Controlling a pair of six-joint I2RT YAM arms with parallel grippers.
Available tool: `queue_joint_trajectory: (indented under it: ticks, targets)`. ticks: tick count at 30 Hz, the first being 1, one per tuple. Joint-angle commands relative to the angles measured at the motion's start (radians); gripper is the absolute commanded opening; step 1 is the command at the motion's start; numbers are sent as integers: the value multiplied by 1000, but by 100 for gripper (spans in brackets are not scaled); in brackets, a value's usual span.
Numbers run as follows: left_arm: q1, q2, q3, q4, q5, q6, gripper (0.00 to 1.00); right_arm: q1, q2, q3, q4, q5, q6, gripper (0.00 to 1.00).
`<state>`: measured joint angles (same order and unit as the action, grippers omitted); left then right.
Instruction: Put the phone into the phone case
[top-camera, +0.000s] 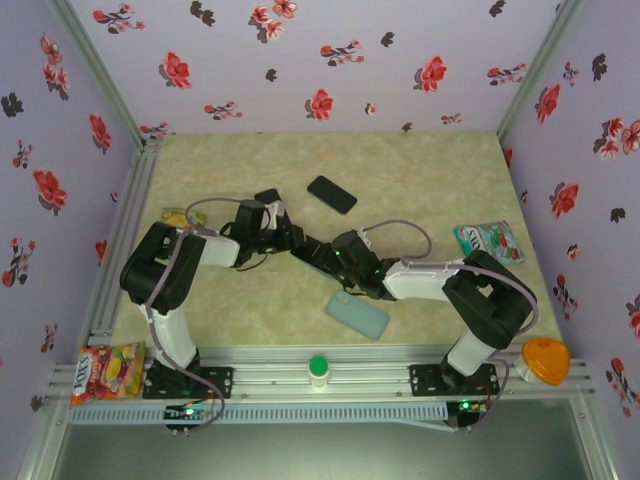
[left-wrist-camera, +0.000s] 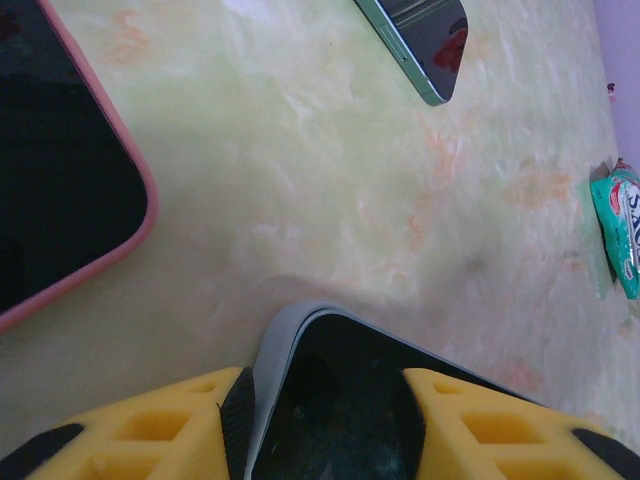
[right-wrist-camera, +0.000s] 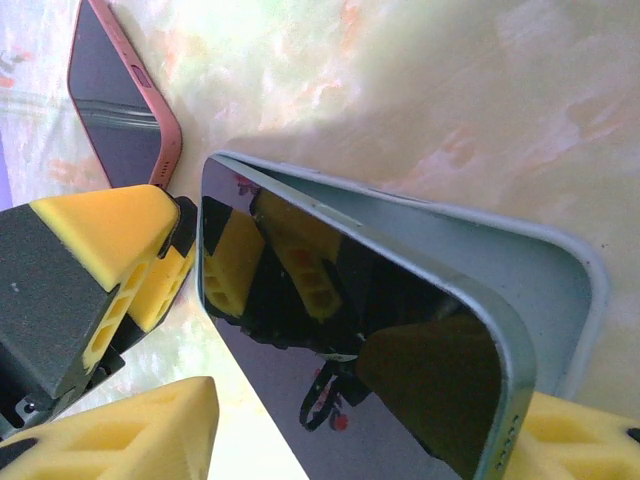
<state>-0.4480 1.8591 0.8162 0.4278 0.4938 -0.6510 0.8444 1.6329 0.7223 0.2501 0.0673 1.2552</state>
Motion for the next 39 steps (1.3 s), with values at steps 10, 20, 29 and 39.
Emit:
queue_joint_trajectory:
  ticks: [10, 20, 29, 39]
  targets:
    - [-6, -20, -34, -12, -12, -2, 46, 5, 21, 127, -163, 15, -82, 76]
    - [-7, -26, -48, 4, -17, -7, 46, 4, 44, 213, -304, 3, -106, 81]
    - [-7, -30, -58, 18, -18, -10, 46, 5, 54, 248, -379, 1, -118, 85]
    - [-7, -31, -66, 29, -17, -15, 46, 5, 83, 292, -429, -19, -138, 89]
